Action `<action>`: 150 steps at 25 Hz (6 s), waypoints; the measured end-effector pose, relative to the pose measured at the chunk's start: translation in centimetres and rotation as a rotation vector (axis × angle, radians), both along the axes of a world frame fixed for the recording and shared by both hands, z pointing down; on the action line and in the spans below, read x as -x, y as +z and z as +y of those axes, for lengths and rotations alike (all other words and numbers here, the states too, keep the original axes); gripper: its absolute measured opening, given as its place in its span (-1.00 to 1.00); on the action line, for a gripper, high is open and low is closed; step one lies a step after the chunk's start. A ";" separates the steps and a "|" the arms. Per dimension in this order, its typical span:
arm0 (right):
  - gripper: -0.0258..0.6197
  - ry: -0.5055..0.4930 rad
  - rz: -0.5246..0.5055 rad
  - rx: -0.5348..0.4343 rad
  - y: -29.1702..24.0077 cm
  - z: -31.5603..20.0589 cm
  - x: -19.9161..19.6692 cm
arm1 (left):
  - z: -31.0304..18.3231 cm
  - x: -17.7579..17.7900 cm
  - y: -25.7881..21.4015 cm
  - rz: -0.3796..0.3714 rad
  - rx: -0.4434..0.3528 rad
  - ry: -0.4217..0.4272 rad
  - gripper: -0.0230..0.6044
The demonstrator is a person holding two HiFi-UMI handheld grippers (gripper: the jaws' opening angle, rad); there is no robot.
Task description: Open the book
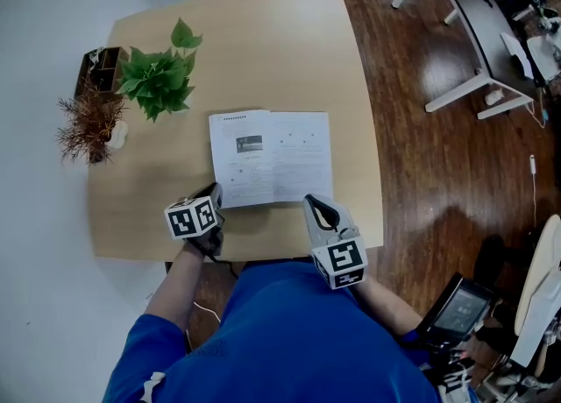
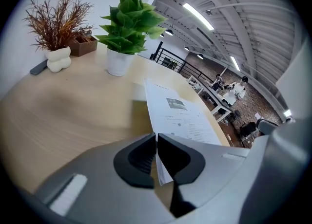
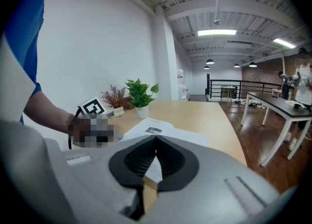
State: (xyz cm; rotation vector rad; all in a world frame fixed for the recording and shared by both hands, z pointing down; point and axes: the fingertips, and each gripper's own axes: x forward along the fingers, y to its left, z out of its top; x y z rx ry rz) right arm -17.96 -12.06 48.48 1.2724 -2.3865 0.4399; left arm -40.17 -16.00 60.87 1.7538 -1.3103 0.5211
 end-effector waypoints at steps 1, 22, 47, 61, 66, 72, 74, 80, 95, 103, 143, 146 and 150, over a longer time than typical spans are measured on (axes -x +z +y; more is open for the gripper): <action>-0.91 -0.004 0.002 0.002 0.1 -0.1 0.2 | 0.0 0.1 0.2 0.001 0.001 0.000 -0.86; -0.91 -0.033 0.034 0.052 1.1 -0.6 1.3 | 0.7 0.5 3.1 -0.055 0.067 0.029 -0.84; -0.91 -0.034 0.029 0.054 1.3 -0.5 1.6 | 1.3 1.1 3.9 -0.182 0.044 0.093 -0.87; -0.91 -0.036 0.026 0.048 0.9 0.5 1.5 | 1.8 1.9 1.1 -0.197 -0.081 0.025 -0.87; -0.91 -0.035 0.027 0.058 1.3 1.3 1.2 | 2.1 0.1 -1.1 -0.195 -0.206 0.071 -0.87; -0.91 -0.069 0.024 0.047 1.3 3.0 1.4 | 4.4 -2.7 -3.6 -0.223 -0.332 0.120 -0.87; -0.91 -0.087 0.018 0.033 1.0 3.4 1.4 | 5.4 -3.7 -4.4 -0.228 -0.365 0.122 -0.87; -0.91 -0.122 -0.013 -0.008 -0.1 5.1 -0.3 | 8.3 -7.7 -7.2 -0.273 -0.451 0.143 -0.87; -0.91 -0.150 -0.076 -0.086 -3.0 14.0 -9.1 | 17.8 -19.6 -13.6 -0.307 -0.627 0.186 -0.88; -0.91 -0.194 -0.105 -0.087 -2.9 18.7 -11.5 | 23.0 -23.6 -14.9 -0.312 -0.667 0.171 -0.88; -0.91 -0.096 -0.080 -0.141 -5.6 21.2 -8.9 | 25.6 -22.6 -17.1 -0.239 -0.739 0.232 -0.88; -0.91 -0.098 -0.081 -0.141 -5.6 21.3 -8.7 | 25.6 -22.5 -17.1 -0.240 -0.736 0.236 -0.88; -0.91 -0.099 -0.083 -0.143 -5.6 21.3 -8.6 | 25.6 -22.4 -17.0 -0.242 -0.733 0.241 -0.88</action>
